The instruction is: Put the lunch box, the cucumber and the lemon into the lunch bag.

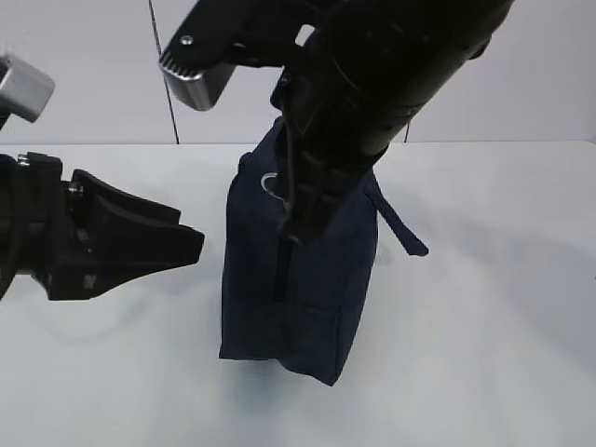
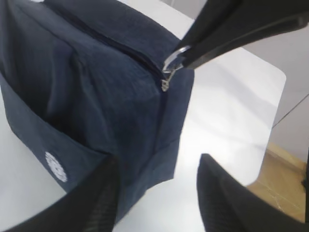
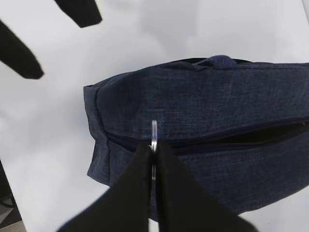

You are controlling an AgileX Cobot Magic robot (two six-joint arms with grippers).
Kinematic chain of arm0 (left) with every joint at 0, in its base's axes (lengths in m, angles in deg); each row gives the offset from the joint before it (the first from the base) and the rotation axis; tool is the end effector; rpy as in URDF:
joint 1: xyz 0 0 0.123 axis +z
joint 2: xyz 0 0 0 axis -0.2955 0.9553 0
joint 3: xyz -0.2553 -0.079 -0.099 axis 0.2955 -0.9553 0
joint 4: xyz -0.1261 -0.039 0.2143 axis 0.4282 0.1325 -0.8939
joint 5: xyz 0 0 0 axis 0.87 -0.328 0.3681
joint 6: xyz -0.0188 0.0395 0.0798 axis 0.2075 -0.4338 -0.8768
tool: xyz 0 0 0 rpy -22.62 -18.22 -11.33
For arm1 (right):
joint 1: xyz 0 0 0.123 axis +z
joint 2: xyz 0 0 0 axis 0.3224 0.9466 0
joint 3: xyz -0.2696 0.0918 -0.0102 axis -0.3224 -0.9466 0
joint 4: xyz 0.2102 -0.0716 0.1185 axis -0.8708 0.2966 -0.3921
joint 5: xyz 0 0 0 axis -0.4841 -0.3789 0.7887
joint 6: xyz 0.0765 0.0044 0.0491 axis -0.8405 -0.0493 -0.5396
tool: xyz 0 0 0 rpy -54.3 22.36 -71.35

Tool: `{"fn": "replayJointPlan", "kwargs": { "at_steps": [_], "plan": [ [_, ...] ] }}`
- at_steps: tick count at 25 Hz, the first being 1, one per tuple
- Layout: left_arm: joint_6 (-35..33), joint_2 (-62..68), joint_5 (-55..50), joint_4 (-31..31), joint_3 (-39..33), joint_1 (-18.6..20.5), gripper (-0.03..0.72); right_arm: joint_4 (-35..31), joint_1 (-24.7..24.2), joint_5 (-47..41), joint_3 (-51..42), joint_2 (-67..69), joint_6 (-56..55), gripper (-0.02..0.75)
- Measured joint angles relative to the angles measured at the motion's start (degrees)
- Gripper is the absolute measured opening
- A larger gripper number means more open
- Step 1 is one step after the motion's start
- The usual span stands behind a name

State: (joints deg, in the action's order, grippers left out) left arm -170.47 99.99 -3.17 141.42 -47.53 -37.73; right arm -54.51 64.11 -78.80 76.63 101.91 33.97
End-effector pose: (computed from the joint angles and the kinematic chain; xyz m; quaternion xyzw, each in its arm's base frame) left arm 0.1996 -0.1353 0.2538 0.3334 0.7793 -0.3491 0.3996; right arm 0.2481 0.2422 0.3381 -0.5819 0.7680 0.0037 0.2676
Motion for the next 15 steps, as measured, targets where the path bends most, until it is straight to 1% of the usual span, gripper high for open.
{"fn": "replayJointPlan", "kwargs": {
  "at_steps": [9,12,15],
  "plan": [
    [-7.5,2.2,0.5,7.1,0.0,0.0,0.379,-1.5,0.0,0.8,0.2,0.2,0.1,0.008],
    [-9.1,3.9,0.6,8.2,0.0,0.0,0.379,-1.7,0.0,3.3,0.2,0.8,0.2,0.008],
    [-11.4,5.7,0.6,10.5,0.0,0.0,0.379,-1.8,0.0,4.4,0.3,0.9,0.2,0.008]
  ]
}}
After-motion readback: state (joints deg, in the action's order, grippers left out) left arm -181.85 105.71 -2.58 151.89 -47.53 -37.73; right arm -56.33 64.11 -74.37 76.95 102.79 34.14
